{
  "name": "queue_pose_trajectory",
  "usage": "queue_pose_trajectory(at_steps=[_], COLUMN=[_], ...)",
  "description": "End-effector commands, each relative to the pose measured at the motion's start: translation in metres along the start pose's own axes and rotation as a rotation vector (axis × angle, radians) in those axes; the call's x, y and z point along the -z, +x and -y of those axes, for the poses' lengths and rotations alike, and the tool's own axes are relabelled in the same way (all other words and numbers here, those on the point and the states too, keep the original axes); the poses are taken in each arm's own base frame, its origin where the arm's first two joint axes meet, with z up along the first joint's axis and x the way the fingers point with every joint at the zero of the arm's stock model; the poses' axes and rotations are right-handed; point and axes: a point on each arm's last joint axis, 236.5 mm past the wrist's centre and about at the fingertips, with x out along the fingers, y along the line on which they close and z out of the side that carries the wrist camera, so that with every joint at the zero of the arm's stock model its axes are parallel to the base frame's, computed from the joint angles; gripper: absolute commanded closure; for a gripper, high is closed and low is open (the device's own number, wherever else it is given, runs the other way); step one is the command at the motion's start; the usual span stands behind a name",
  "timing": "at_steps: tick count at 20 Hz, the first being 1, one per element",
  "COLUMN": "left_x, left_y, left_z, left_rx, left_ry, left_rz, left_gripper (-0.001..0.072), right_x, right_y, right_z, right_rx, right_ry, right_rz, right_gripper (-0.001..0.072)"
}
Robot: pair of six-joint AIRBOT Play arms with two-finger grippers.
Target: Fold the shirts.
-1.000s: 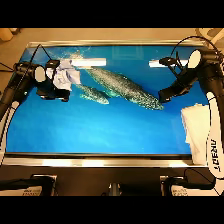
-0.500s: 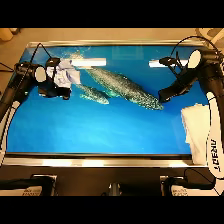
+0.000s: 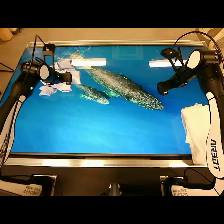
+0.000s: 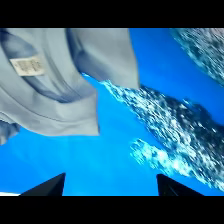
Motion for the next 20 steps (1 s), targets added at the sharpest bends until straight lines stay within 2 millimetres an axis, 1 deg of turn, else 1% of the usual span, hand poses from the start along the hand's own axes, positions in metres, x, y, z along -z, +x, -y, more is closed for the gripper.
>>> queue_pose_trajectory(at_steps=[1,2,3,4,5,6,8,10,13,14,15,16,17,18,19,20], left_x=[-0.03,-0.029,-0.025,-0.023,-0.022,-0.02,-0.022,-0.03,-0.043,-0.041,-0.037,-0.035,-0.036,-0.038,-0.047,-0.062], left_y=[0.034,0.044,0.057,0.069,0.081,0.092,0.114,0.135,0.157,0.162,0.166,0.168,0.167,0.162,0.152,0.135], left_z=[-0.073,-0.096,-0.113,-0.119,-0.122,-0.124,-0.123,-0.112,-0.098,-0.094,-0.091,-0.086,-0.084,-0.078,-0.071,-0.06], left_rx=[-0.087,-0.09,-0.064,-0.007,0.042,0.071,0.112,0.171,0.238,0.241,0.243,0.252,0.261,0.285,0.325,0.376], left_ry=[-0.262,-0.39,-0.502,-0.585,-0.652,-0.702,-0.753,-0.798,-0.854,-0.856,-0.856,-0.863,-0.869,-0.873,-0.838,-0.764], left_rz=[-0.012,-0.054,-0.1,-0.127,-0.134,-0.131,-0.104,-0.064,0.004,0.006,-0.006,-0.018,-0.022,-0.029,-0.014,0.024], left_gripper=[0.006,0.006,0.0058,0.0048,0.0045,0.0026,0.0025,0.0024,0.0027,0.0033,0.0062,0.0235,0.0442,0.0675,0.0675,0.0676], right_x=[-0.012,-0.012,-0.012,-0.012,-0.013,-0.013,-0.013,-0.013,-0.014,-0.016,-0.019,-0.021,-0.022,-0.022,-0.021,-0.021], right_y=[0.001,0.001,0.001,0.001,0.001,0.0,0.0,0.0,0.0,0.0,0.0,-0.001,-0.001,-0.001,-0.002,-0.003], right_z=[0.005,0.005,0.004,0.004,0.004,0.003,0.003,0.003,-0.001,-0.006,-0.011,-0.015,-0.018,-0.018,-0.019,-0.019], right_rx=[0.02,0.02,0.02,0.018,0.016,0.015,0.015,0.014,-0.005,-0.025,-0.046,-0.065,-0.075,-0.077,-0.079,-0.078], right_ry=[-0.003,-0.007,-0.009,-0.008,-0.008,-0.007,-0.007,-0.007,-0.002,0.003,0.008,0.013,0.016,0.013,0.009,-0.007], right_rz=[0.051,0.05,0.05,0.051,0.053,0.055,0.056,0.055,0.06,0.069,0.078,0.088,0.094,0.093,0.089,0.092], right_gripper=[0.0016,0.0016,0.0016,0.0016,0.0016,0.0016,0.0016,0.0017,0.0017,0.0017,0.0017,0.0017,0.0017,0.0017,0.0018,0.005])
